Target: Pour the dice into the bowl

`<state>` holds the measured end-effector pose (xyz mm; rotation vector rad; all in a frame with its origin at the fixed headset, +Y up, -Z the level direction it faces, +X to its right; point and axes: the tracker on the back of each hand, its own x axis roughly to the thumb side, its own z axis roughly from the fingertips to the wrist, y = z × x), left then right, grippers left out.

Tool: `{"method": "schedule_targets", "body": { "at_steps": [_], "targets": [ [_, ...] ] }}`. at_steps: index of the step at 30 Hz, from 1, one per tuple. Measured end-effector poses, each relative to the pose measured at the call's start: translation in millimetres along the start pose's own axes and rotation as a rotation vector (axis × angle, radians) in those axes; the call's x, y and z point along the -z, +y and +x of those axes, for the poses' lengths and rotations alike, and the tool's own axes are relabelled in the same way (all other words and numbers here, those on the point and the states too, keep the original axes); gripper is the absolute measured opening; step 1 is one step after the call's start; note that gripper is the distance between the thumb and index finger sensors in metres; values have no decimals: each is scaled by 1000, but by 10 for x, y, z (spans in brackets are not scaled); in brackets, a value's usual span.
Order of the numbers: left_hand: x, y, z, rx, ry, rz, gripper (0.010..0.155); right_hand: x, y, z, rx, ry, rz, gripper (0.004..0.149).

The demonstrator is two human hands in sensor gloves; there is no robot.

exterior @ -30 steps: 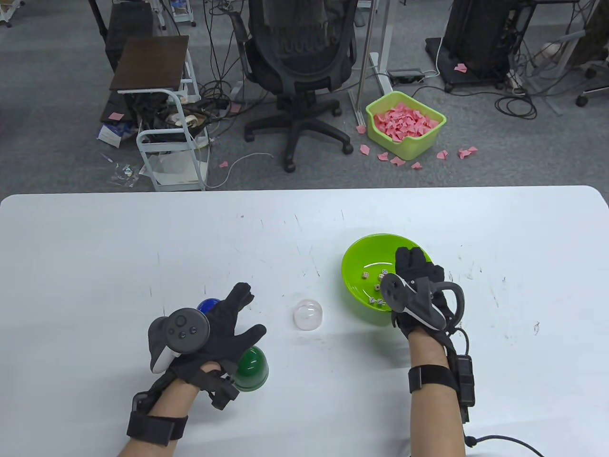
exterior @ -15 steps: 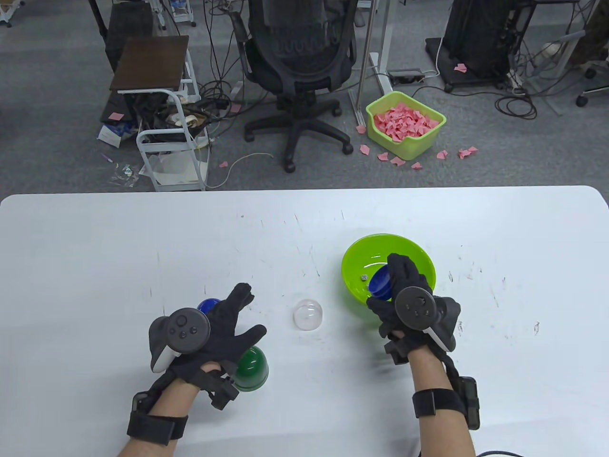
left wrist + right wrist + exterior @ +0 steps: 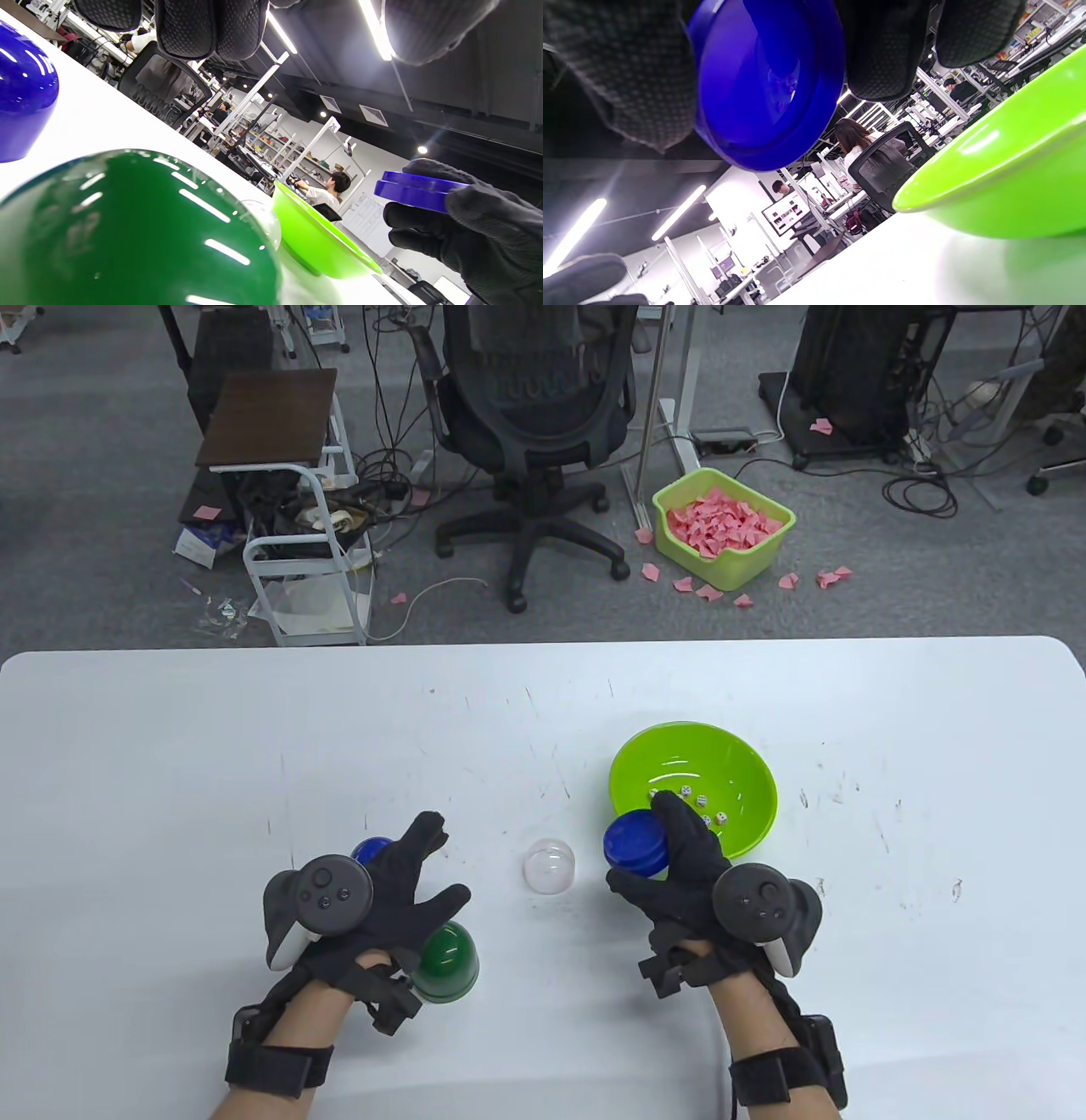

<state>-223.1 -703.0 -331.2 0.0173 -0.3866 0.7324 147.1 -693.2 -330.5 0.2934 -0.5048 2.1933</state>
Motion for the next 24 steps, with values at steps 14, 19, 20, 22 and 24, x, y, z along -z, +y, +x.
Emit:
{"method": "schedule_targets", "body": {
  "at_steps": [14,19,20,22,24],
  "targets": [
    [-96,-12,29,105,-6,-7,88,-93,-212,-27,133,-17,-18,97],
    [-131,-29,99,141,-21,-8,88,-120,-217,5,141,-27,-23,97],
    [-130,-41,113,148,-23,-12,88,-121,-213,6,139,-31,-17,97],
    [-122,-66,140,165,-26,-22,88,-122,-211,2,140,-30,-18,97],
    [-95,-93,167,177,-25,-37,88,-119,-211,-1,137,-29,-15,97]
  ]
}}
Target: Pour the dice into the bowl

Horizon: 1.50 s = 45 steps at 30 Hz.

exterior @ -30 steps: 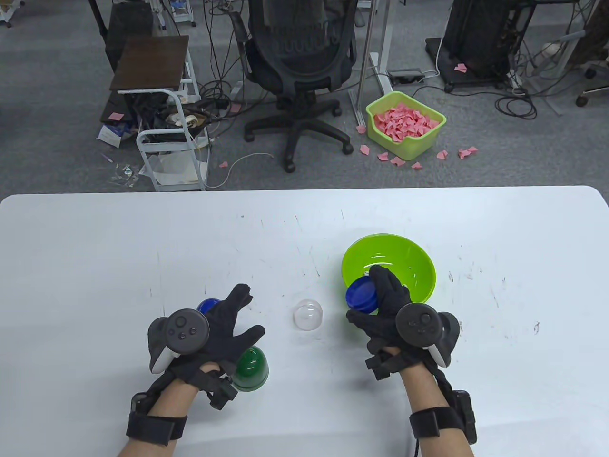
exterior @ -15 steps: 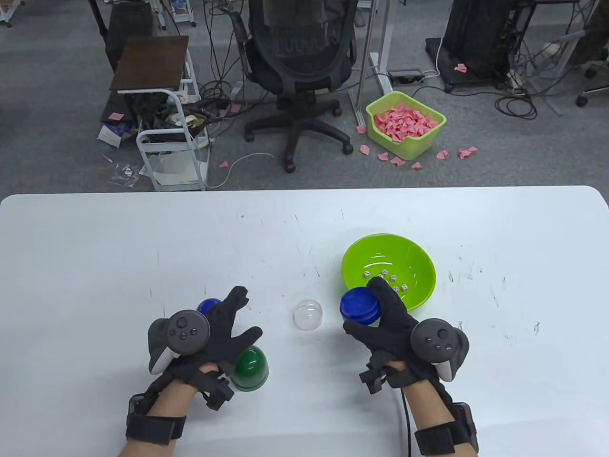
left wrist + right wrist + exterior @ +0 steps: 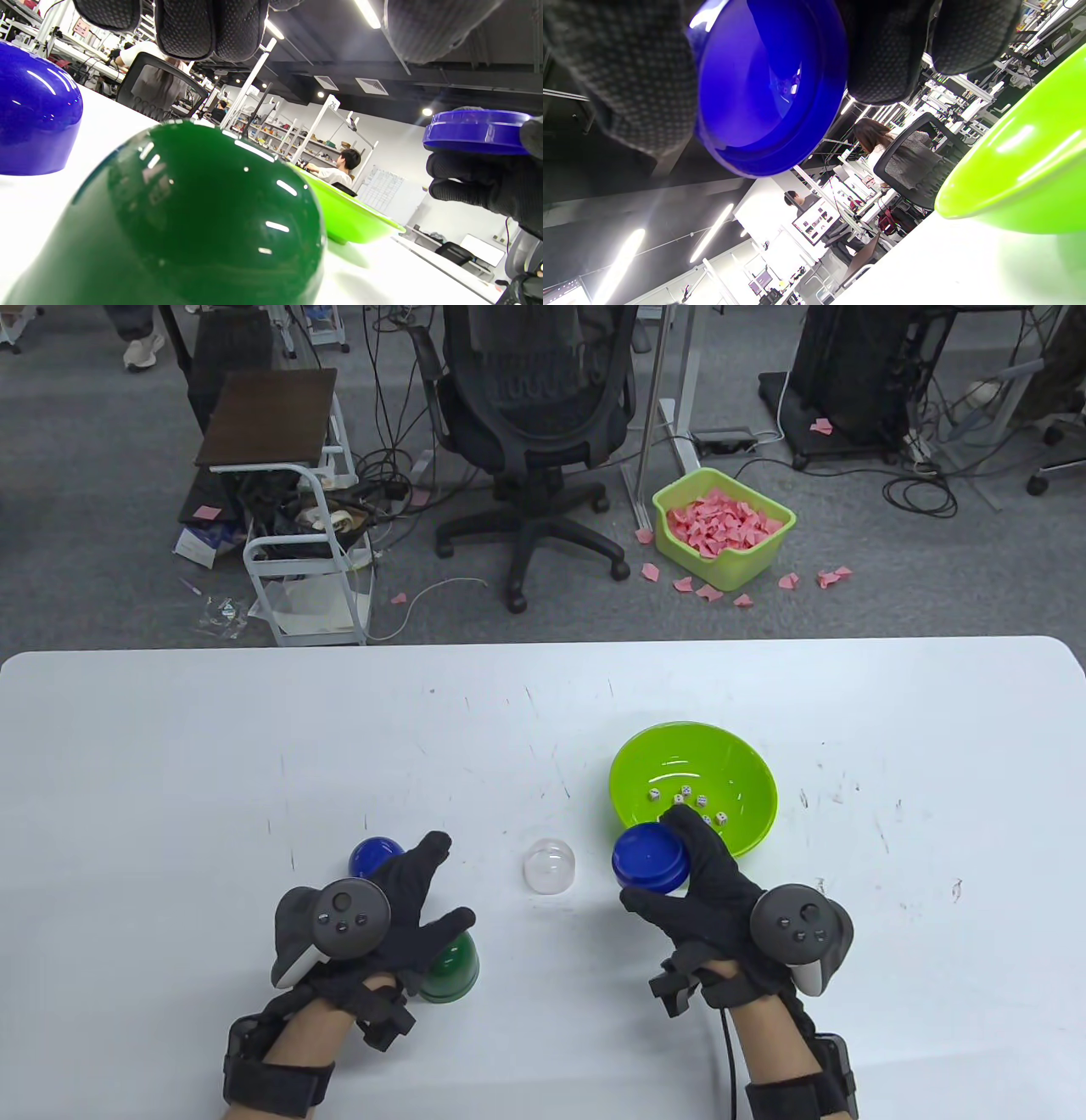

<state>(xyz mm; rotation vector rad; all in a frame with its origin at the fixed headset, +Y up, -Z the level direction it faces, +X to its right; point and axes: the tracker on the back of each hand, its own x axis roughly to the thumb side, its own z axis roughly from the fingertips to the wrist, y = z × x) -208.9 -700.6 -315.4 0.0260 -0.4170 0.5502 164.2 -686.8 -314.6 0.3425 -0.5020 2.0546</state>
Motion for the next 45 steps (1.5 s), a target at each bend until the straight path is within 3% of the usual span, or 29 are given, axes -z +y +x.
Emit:
{"method": "schedule_targets", "body": {
  "at_steps": [10,17,25,32,41,45],
  "targets": [
    [436,119,409,131,33,-121,89,13,-34,-11,2,6,-17,97],
    [858,42,730,276,55,-232,91,10,-46,-16,-12,-3,-14,97],
    [1348,-305,887,475,137,-400,93,18,-97,-55,-20,11,-24,97],
    [1585,-746,846,617,280,-592,91,24,-123,-83,-27,24,-23,97],
    [1653,-1004,772,682,334,-666,86,33,-116,-83,-38,18,-8,96],
    [1661,-1038,774,712,309,-625,82,33,-110,-83,-40,16,-5,96]
  ]
}}
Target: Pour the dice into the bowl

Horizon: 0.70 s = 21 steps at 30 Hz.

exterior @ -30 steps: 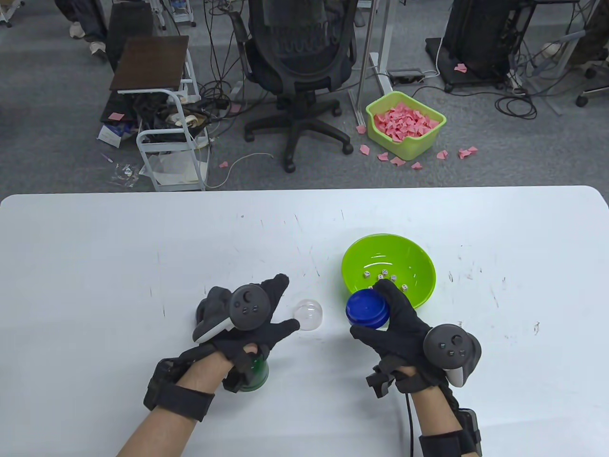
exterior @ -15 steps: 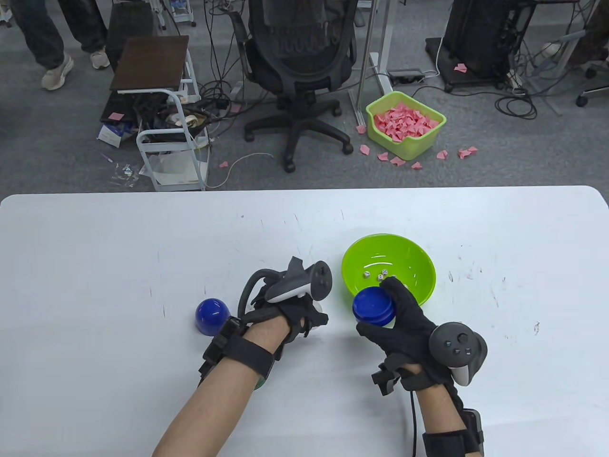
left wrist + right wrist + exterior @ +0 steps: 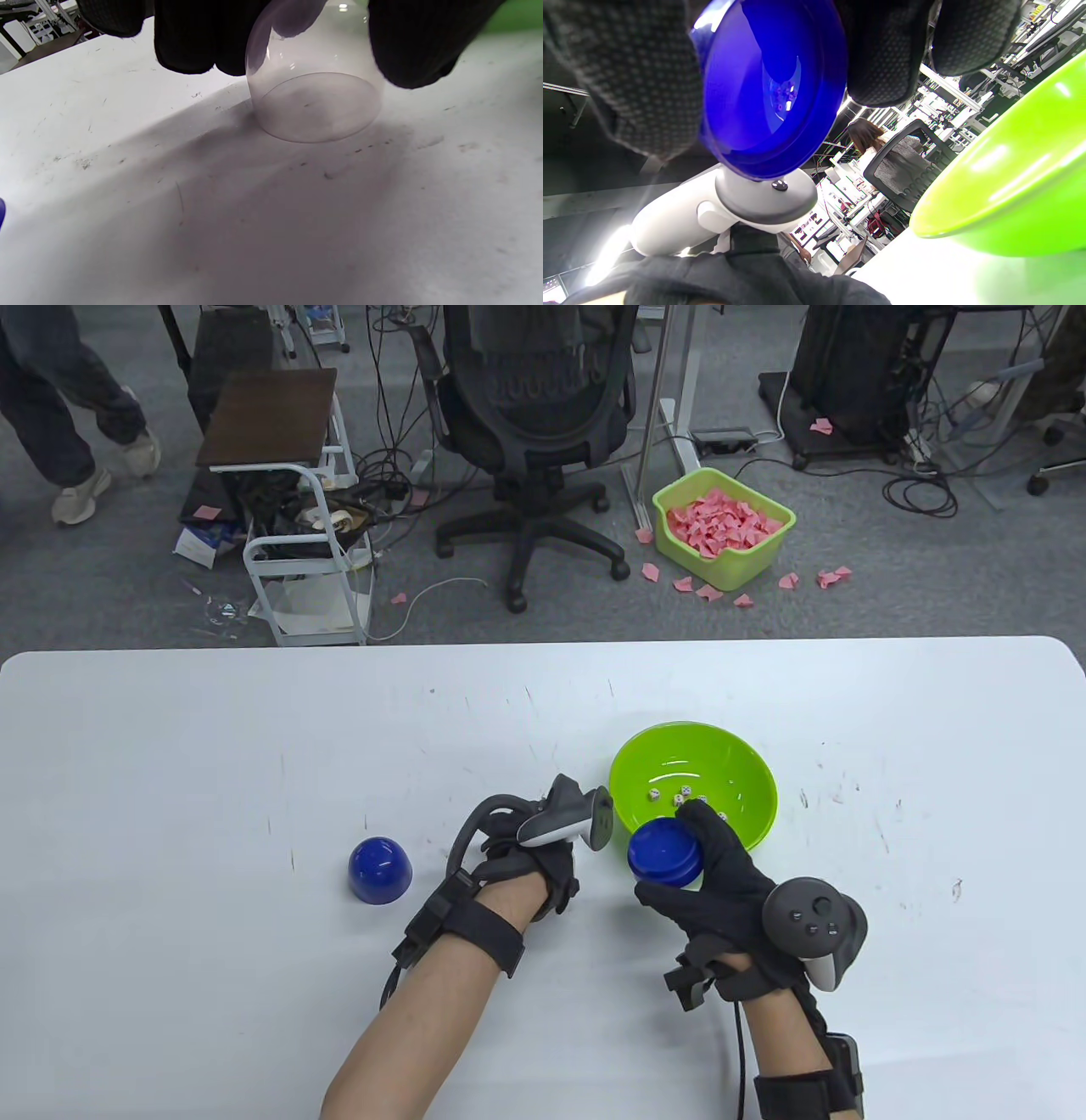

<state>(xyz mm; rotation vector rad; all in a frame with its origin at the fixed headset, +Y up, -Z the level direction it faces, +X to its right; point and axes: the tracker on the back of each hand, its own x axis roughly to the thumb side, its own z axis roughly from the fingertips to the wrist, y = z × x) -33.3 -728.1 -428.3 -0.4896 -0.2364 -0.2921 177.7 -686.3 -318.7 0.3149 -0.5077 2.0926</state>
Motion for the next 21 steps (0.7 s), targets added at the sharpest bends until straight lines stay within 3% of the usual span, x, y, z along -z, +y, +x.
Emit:
{"method": "schedule_targets", "body": {
  "at_steps": [10,21],
  "targets": [
    [-48,54,-63,-20,-42,127,83,-1,9,-3,-6,-1,10,97],
    [-529,319,-457,-279,-174,306,83,-14,125,13,-82,-20,86,96]
  ]
}}
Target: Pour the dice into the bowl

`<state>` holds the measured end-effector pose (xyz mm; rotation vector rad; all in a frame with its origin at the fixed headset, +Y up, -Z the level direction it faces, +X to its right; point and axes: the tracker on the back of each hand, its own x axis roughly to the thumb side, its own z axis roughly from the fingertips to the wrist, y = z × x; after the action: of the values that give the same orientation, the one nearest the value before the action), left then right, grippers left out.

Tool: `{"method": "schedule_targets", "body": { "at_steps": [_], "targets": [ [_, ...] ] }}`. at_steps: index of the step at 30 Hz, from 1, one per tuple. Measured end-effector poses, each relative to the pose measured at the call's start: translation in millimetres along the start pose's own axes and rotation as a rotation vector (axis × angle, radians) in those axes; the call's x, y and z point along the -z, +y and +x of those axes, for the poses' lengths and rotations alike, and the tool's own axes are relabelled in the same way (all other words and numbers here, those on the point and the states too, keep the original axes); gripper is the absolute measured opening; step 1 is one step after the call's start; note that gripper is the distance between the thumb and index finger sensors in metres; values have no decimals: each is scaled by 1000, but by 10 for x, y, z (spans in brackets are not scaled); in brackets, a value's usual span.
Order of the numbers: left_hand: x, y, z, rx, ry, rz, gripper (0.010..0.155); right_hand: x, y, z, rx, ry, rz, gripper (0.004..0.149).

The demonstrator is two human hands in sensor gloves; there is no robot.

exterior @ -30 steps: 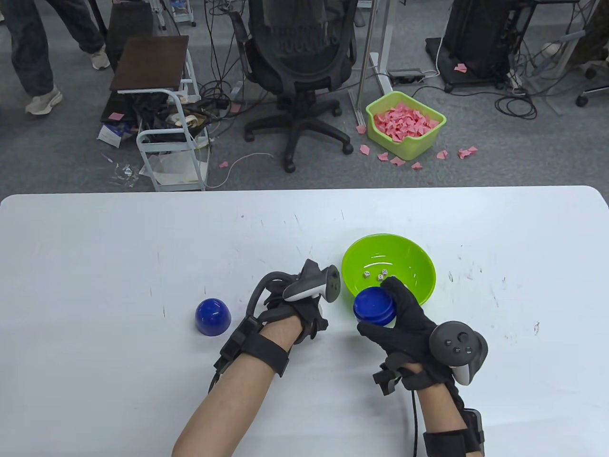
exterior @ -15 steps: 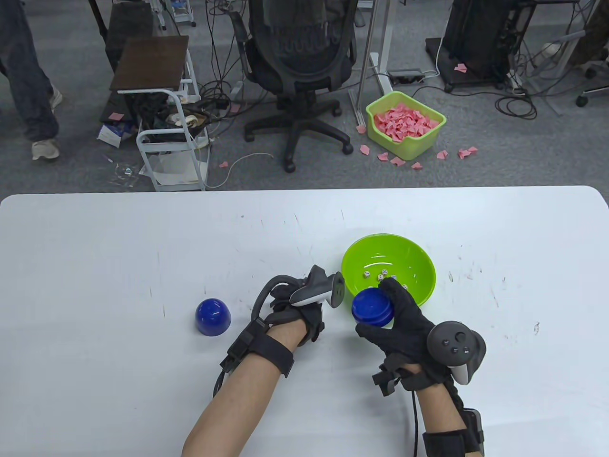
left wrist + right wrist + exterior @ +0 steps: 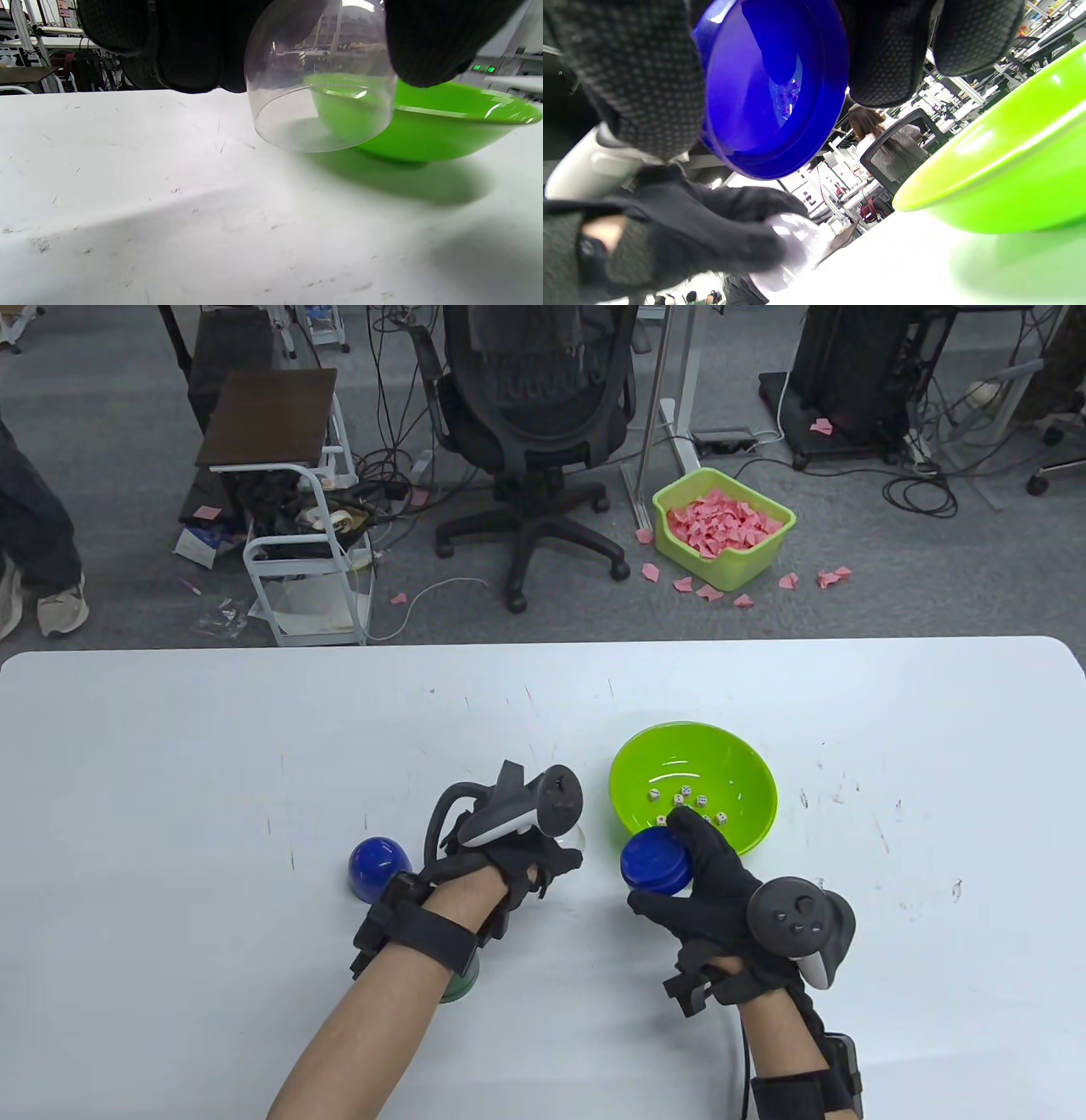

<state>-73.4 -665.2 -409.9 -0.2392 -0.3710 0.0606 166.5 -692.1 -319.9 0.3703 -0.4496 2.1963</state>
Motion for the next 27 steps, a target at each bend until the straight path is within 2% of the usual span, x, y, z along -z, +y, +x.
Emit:
{"method": "schedule_targets", "body": {
  "at_steps": [6,12,23,27],
  "targets": [
    [-266,196,-31,-144,-98,86,82,-11,121,33,-54,-18,75,96],
    [-418,215,81,-267,-213,118,82,-25,211,49,-58,-26,121,96],
    [-414,75,205,-311,-269,98,82,-46,280,99,-68,-55,123,99],
    [-398,55,221,-328,-284,53,82,-45,291,110,-70,-65,132,99]
  ]
}}
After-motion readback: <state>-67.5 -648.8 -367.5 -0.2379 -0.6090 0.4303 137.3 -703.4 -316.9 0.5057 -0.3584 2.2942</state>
